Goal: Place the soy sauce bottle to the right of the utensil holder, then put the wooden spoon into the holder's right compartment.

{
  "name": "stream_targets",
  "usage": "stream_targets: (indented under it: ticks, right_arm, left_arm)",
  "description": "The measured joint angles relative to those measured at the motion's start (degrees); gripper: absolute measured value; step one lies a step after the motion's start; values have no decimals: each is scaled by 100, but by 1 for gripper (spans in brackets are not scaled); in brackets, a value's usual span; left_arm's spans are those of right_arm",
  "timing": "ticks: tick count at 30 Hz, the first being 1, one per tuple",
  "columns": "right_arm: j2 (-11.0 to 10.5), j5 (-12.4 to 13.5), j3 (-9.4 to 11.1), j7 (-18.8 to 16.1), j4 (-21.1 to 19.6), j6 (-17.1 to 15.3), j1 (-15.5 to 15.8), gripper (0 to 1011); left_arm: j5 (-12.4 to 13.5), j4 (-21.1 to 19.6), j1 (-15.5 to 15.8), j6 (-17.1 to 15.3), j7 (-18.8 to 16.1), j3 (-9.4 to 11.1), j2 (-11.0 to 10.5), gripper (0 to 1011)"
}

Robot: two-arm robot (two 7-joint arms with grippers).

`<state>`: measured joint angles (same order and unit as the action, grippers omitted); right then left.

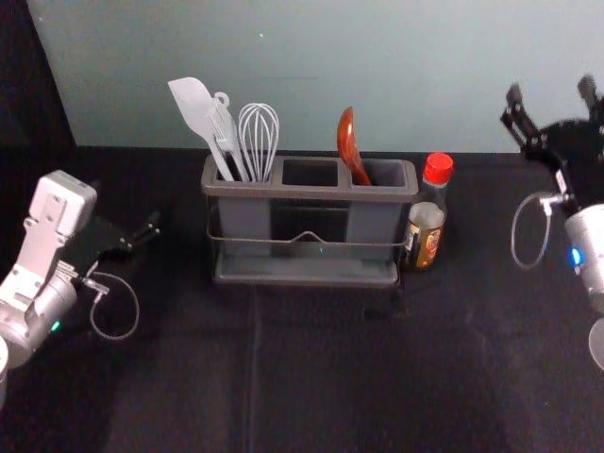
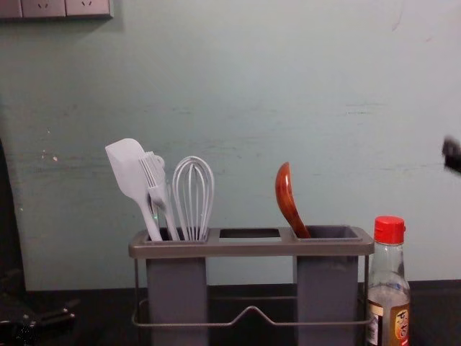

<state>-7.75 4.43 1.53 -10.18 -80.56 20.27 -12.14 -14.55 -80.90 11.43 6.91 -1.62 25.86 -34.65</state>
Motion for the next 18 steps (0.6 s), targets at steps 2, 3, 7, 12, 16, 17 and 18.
stream_targets:
  ticks: [2, 3, 7, 12, 16, 17, 18]
  right_arm:
    - [2, -100, 3, 121, -28, -396, 50, 1003]
    - [-4, -135, 2, 158, -34, -514, 64, 1003]
    - [-74, -337, -59, 264, -29, -1000, 107, 1003]
    - [-174, -567, -168, 318, 150, -1359, 105, 1003]
    - [-229, -690, -241, 320, 360, -1415, 59, 1003]
    - [-237, -714, -254, 321, 393, -1417, 54, 1003]
    - [-244, -730, -265, 321, 424, -1420, 49, 1003]
  left_arm:
    - [0, 0, 0, 0, 0, 0, 0, 1005]
    - [0, 0, 0, 0, 0, 0, 0, 1005]
    - [0, 0, 0, 0, 0, 0, 0, 1005]
    - [0, 0, 0, 0, 0, 0, 0, 1005]
    - [0, 0, 0, 0, 0, 0, 0, 1005]
    - [0, 0, 0, 0, 0, 0, 0, 1005]
    - [0, 0, 0, 0, 0, 0, 0, 1005]
